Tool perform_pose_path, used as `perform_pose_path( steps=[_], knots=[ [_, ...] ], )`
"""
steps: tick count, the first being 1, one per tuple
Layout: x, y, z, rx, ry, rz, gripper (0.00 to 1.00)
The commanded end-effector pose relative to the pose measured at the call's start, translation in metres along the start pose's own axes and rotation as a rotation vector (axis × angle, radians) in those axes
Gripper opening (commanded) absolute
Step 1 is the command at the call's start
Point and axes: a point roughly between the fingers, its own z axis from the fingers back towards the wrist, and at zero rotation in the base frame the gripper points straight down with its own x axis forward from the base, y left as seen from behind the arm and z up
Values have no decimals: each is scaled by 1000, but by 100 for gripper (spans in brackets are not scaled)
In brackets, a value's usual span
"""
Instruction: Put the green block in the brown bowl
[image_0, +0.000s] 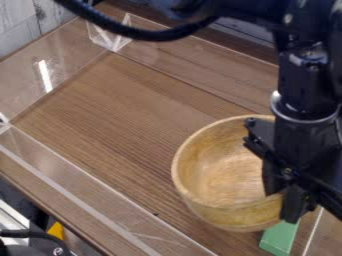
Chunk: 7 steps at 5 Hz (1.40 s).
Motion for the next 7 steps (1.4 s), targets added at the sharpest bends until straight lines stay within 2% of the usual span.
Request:
perform_pose_path(
  steps=[1, 7],
  knots=[
    [11, -3, 15, -12, -55, -3, 0],
    [16, -8, 26, -22, -39, 13, 0]
  ],
)
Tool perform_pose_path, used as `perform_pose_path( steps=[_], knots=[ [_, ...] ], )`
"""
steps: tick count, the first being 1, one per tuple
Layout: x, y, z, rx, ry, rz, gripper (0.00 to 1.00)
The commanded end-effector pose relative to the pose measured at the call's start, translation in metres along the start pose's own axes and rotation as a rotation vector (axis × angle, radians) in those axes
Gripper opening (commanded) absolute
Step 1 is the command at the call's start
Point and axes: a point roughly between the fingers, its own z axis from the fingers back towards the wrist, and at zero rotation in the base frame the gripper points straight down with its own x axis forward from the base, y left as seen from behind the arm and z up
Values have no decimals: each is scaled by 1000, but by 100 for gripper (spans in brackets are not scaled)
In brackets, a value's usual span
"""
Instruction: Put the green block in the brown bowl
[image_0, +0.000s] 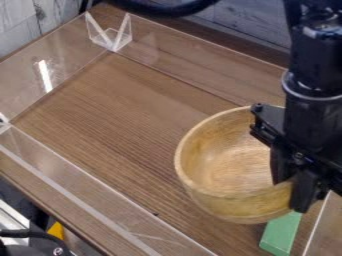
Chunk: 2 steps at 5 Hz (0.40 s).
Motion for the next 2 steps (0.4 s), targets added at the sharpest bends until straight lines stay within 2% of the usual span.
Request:
perform_pose_path(
  steps=[1, 2],
  knots=[
    [10, -4, 14, -13, -48, 1, 0],
    [8, -5, 11, -15, -49, 13, 0]
  ],
)
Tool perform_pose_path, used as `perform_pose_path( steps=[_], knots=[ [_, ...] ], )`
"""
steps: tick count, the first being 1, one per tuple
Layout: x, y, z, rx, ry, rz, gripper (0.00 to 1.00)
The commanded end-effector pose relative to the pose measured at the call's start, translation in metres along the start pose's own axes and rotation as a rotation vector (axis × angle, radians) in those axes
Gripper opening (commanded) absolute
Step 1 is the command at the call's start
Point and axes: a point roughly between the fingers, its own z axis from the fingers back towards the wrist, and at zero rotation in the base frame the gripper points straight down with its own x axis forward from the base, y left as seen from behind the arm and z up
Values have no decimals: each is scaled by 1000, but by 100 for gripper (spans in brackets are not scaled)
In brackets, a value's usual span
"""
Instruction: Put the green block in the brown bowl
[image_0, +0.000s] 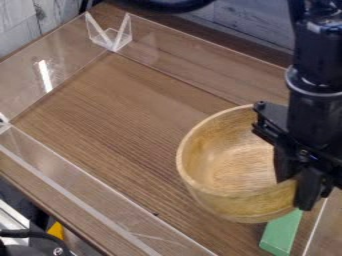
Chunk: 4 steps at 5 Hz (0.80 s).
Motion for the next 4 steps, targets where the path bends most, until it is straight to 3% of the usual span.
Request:
perform_pose_path(
  steps=[1, 4],
  knots=[
    [5, -4, 8, -12, -49, -2, 0],
    [-1, -4, -1, -15, -58, 18, 0]
  ],
)
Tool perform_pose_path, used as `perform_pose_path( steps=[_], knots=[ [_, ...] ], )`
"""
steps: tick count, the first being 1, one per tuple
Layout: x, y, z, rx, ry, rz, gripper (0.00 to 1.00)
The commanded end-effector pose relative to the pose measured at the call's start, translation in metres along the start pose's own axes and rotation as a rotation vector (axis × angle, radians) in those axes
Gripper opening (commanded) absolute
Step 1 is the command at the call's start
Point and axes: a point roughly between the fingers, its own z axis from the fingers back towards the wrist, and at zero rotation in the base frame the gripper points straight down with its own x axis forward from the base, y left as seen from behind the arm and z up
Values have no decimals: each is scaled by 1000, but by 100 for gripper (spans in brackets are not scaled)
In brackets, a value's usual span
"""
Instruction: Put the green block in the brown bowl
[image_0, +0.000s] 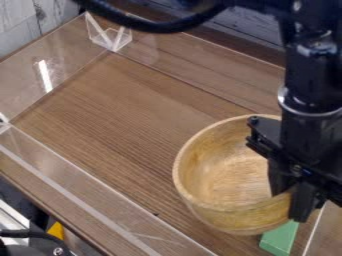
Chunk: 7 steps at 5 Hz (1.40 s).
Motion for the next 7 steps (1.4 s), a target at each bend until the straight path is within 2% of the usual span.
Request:
perform_pose_path(
  steps=[1, 7],
  knots=[
    [4, -5, 10, -18, -53, -11, 0],
    [-2, -4, 8, -50, -46, 9, 0]
  ],
)
